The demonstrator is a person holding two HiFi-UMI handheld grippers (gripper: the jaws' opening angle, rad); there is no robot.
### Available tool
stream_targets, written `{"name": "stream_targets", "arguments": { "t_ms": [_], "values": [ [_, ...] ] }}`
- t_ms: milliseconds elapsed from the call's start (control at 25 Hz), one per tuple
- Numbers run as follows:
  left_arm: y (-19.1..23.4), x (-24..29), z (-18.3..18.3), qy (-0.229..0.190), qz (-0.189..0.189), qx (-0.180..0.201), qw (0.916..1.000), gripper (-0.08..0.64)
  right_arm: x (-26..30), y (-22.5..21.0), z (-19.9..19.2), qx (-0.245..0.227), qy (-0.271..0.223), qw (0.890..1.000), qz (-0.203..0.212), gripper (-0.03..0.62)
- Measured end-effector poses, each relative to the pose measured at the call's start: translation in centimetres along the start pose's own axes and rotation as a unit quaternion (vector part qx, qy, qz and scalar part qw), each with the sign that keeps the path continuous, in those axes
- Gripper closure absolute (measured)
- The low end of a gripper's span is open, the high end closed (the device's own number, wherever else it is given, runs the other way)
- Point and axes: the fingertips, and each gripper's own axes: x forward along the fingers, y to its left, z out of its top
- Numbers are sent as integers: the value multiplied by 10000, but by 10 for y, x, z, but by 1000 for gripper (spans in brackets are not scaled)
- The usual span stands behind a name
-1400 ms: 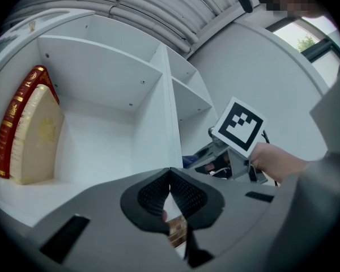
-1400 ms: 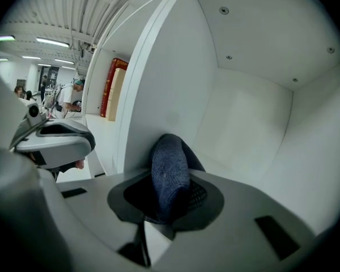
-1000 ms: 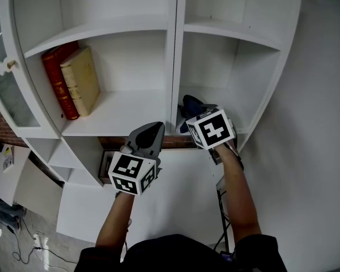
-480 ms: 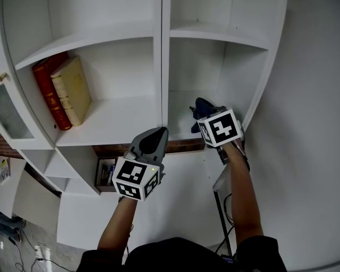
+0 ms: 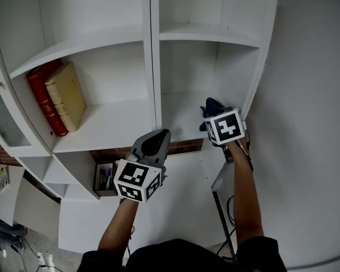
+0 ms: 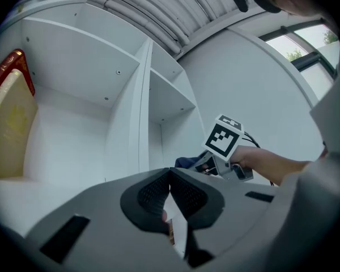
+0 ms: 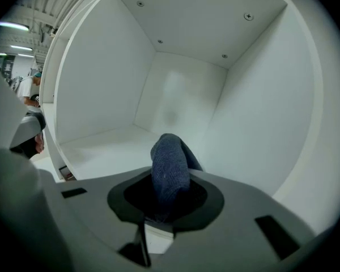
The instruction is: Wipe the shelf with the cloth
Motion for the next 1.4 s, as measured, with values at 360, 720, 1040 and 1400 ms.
{"name": "stream_targets", "arguments": {
  "t_ms": [360, 720, 1040, 1400],
  "values": [
    [-14, 11, 3, -15, -201, 44, 9998, 543, -7, -18, -10, 212, 7, 9997, -146, 503],
    [-15, 12, 0, 23, -218, 52, 9997, 543, -7, -19, -11, 215, -7, 9996, -157, 503],
    [-6, 5, 2, -8, -65, 44, 10000, 543, -3, -9, -6, 31, 62, 9999, -76, 503],
    [10, -7, 3, -25, 182, 23, 9998, 543, 11, 19, 8, -314, 167, 9991, 223, 503]
  ]
}}
